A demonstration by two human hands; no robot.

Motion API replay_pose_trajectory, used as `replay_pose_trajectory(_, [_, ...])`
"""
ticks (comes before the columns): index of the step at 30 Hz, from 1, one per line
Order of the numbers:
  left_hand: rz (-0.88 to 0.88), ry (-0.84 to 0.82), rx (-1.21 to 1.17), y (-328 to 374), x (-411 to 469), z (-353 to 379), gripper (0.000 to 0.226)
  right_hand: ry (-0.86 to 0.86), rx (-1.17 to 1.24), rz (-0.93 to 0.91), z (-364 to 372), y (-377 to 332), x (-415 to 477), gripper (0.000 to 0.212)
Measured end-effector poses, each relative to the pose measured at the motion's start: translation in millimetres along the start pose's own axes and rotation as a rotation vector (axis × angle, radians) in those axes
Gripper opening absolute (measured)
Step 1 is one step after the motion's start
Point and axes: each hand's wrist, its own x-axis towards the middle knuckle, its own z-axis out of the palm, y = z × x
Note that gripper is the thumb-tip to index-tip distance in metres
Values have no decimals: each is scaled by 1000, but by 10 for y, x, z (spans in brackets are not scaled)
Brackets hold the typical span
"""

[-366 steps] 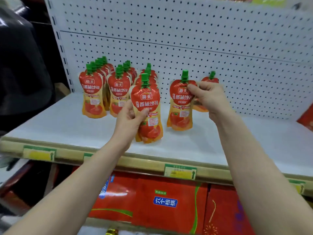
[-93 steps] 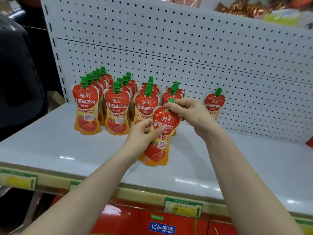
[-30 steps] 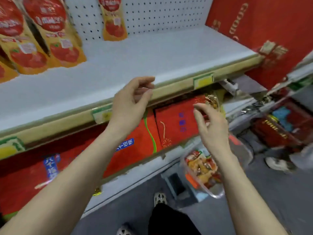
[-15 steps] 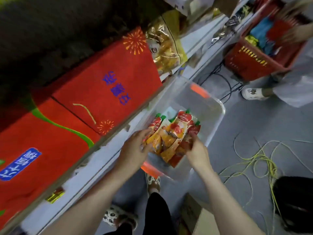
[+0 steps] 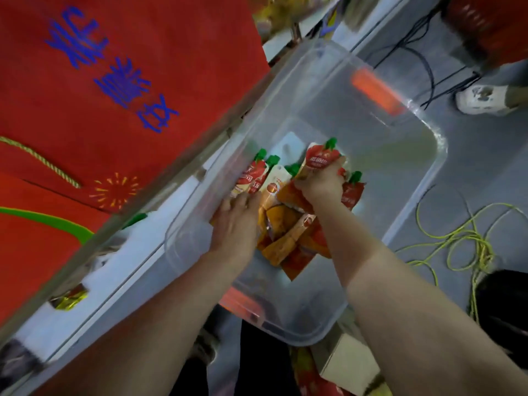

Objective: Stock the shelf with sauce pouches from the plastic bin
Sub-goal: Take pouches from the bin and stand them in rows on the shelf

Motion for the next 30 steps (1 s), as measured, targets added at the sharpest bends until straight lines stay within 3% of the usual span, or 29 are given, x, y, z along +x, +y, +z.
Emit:
replay_pose_trajectory(3, [-62,31,166,117,75,-25,61,72,40,-19,-150,29,0,95])
replay_pose_trajectory(7, [-94,50,277,193,181,3,46,158,117,-178,-399,143,-193,80])
replay_pose_trajectory(11, [-104,37,70,282,107,-40,46,146,283,-296,-515,328,-352,38])
replay_pose_trajectory(14, [-126,143,-74,287,-17,-190,54,98,405,-264,-520,397,-420,41])
replay_pose_trajectory(17, [-65,262,-19,246,-92,-156,57,109,447,-260,-486,453,-454,50])
replay_pose_trajectory(21, [86,138,4,254,-108,116,45,124,474,-253,-440,499,-438,50])
replay_pose_trajectory(25, [-7,207,-9,249,118,290,50,120,499,-237,-423,486,-409,43])
replay_pose_trajectory(30, [-90,135,55,374,458,358,59,119,535,-242,-427,486,-339,36])
